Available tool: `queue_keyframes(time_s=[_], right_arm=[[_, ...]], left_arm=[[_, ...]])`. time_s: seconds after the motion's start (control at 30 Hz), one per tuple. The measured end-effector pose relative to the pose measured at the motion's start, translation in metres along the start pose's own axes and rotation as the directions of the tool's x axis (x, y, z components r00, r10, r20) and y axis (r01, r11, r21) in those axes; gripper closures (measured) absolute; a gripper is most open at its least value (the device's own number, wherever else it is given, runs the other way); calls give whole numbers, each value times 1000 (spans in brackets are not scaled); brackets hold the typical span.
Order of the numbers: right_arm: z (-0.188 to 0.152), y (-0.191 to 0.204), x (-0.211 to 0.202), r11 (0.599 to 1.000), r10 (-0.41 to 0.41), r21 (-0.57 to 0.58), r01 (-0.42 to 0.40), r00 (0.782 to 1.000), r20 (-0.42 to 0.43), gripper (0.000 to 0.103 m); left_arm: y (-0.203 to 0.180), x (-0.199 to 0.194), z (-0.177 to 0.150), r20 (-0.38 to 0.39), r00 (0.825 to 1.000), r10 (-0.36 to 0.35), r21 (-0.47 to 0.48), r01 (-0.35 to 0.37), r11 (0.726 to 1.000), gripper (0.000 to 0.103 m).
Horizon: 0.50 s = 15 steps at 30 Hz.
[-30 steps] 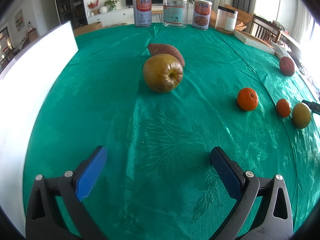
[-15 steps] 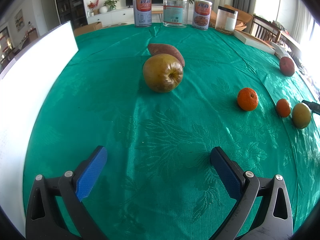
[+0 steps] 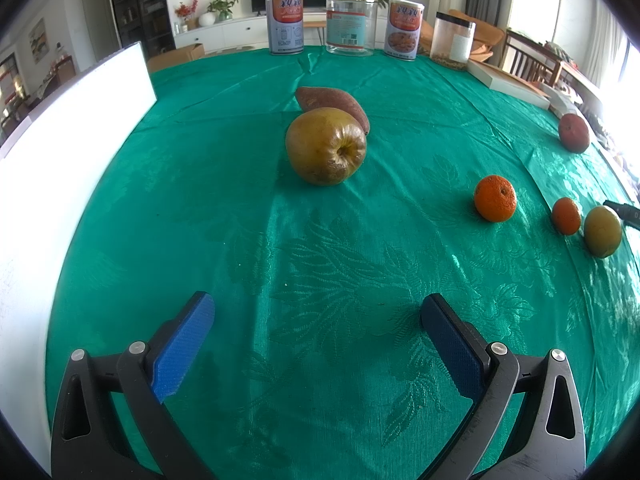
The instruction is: Organize fruits
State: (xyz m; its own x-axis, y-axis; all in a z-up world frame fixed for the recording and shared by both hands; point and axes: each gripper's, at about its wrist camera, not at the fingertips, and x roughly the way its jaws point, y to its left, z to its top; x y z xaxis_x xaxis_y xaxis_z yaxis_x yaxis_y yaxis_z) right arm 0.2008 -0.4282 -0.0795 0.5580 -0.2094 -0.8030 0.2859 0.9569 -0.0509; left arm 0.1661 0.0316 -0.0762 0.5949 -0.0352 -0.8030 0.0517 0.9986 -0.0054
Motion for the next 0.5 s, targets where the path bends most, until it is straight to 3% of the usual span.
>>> queue_keyframes(time_s=[0.3, 0.37, 0.5], right_arm=[[0, 0, 0, 1000, -2, 0, 2, 1000, 0, 0], [0, 0, 0, 1000, -2, -1, 2, 1000, 0, 0], [0, 0, 0, 1000, -3, -1, 3, 1000, 1, 0]], left_arm=[[1, -1, 1, -15, 999, -31, 19, 32, 999, 0], [6, -1, 5, -49, 996, -77, 30, 79, 996, 1], [29, -4, 24, -84, 972, -218, -84, 211, 974, 2]])
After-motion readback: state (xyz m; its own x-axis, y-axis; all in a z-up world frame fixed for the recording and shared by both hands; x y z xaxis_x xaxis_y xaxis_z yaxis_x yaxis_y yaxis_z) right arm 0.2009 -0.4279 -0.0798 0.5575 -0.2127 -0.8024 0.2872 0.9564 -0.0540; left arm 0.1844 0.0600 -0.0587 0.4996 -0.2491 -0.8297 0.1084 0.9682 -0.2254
